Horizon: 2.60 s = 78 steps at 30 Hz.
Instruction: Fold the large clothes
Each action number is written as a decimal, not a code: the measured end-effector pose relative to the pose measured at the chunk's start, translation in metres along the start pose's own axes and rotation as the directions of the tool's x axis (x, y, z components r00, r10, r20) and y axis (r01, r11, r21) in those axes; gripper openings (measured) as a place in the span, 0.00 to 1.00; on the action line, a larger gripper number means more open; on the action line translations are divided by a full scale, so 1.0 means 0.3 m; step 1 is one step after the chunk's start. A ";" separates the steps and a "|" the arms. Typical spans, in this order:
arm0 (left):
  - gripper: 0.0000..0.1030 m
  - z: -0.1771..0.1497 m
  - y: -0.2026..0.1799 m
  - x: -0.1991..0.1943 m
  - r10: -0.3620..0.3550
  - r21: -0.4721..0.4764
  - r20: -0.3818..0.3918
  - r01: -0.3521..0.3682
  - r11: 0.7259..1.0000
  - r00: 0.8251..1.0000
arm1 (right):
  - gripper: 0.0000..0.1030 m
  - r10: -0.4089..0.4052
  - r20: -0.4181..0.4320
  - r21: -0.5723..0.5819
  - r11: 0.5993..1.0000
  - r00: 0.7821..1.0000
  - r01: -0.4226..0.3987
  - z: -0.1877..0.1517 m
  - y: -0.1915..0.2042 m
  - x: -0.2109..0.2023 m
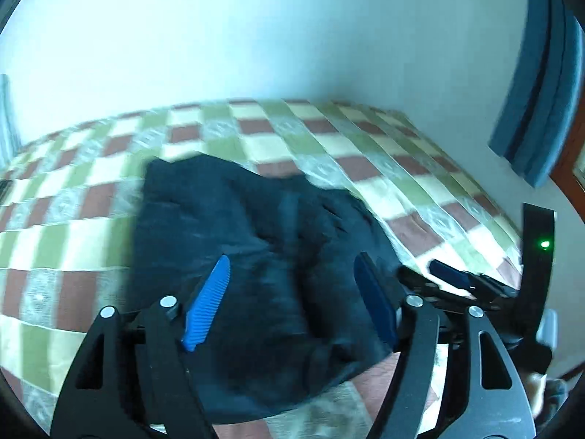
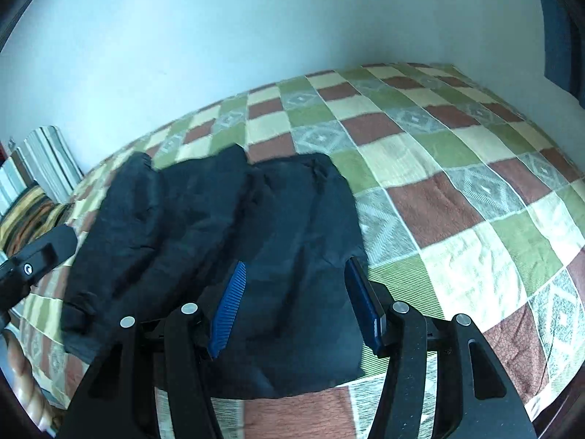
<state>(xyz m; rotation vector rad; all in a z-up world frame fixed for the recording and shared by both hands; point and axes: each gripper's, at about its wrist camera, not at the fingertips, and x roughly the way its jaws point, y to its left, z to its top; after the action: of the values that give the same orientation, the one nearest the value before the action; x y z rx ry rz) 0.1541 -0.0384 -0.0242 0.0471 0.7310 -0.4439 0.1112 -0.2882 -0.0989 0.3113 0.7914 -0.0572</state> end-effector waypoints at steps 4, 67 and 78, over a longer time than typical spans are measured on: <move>0.71 -0.020 0.155 -0.052 0.188 -0.012 0.046 -0.187 0.982 0.981 | 0.61 0.051 0.008 -0.019 0.999 0.999 -0.051 0.033 0.074 -0.023; 0.72 -0.076 0.055 0.268 0.076 0.042 -0.106 -0.072 0.997 0.991 | 0.05 0.017 -0.159 0.059 0.998 0.987 -0.008 0.072 -0.116 0.200; 0.72 -0.102 0.027 0.384 0.121 0.097 -0.162 -0.107 0.990 0.979 | 0.07 0.015 -0.210 0.030 1.000 0.978 -0.009 0.002 -0.137 0.346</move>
<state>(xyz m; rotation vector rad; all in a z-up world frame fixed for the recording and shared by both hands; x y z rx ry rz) 0.2135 -0.0682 -0.1235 0.2101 0.8690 -0.3649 0.1779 -0.3208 -0.1823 0.3536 0.9990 -0.0250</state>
